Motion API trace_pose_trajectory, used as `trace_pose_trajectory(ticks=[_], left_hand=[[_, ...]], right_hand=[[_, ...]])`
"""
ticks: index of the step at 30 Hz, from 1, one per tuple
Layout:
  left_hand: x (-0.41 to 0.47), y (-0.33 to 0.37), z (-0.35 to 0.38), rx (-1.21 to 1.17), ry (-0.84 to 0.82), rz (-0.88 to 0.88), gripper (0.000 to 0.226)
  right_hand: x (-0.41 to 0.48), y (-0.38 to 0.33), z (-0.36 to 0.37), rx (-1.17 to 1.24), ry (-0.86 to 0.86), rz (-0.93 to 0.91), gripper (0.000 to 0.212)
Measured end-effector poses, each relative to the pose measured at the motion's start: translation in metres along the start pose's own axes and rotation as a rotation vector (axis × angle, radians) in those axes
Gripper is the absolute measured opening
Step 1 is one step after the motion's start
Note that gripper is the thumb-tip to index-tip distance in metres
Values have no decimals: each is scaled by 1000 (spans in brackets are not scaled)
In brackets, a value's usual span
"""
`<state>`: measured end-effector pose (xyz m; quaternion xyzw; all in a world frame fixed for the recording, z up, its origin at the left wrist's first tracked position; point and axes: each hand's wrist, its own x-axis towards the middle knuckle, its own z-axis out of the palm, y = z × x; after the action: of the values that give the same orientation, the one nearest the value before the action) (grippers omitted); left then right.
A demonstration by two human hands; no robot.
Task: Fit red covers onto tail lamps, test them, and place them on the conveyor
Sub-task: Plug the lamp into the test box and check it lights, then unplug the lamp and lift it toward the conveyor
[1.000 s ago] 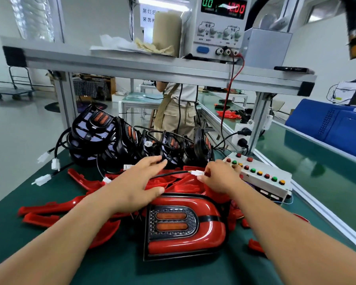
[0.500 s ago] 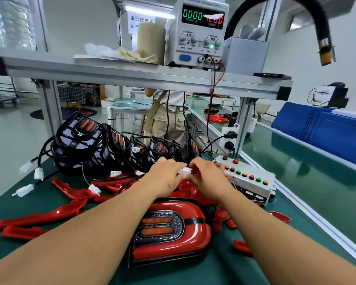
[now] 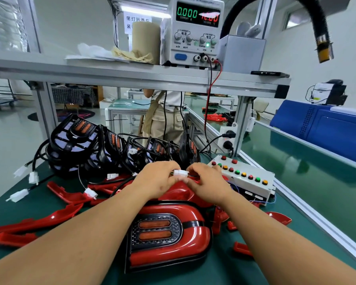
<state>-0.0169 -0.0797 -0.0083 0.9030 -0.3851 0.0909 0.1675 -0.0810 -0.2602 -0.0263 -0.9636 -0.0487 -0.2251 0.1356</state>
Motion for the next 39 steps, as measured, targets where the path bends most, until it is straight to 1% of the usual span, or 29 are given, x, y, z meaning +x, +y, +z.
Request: trace_pose_trajectory(ticks=[2,5,11,20,26,28,31,34,37,39], left_hand=[[-1,-1,-1,-9,0,32,38],[-4,-2,-2,-20,-8,51,31],[-6,-4,-3,-43,-59,25,24],[-5,-4,-6,-55,-56,12,24],[-4,-8,-6,-25,-49,13,26],[-5,-14,-9,-44,-23,-19,24],[-10,-32,-17,-53,19,-129,23],[-10,-32,-20,-32,-19,-139,27],[-6,-20,-20,-56,-38,-112,30],[-4,-18,-22,-107,-56,-111,36]], right_hand=[[-1,0,-1,-20,-22,-47,29],[-3,-1,0,-12,-34,-56,27],[-4,-1,3,16,-51,-73,24],[-3,-2,1,8,-67,-118,27],[0,-4,0,-38,-39,-136,30],[-1,-1,-1,-25,-37,-111,28],[-6,16,-7,-54,-60,-5,26],[-6,20,-9,-120,-96,43,32],[-2,4,-10,-246,-97,67,54],[-1,-13,-19,-218,-107,27,63]])
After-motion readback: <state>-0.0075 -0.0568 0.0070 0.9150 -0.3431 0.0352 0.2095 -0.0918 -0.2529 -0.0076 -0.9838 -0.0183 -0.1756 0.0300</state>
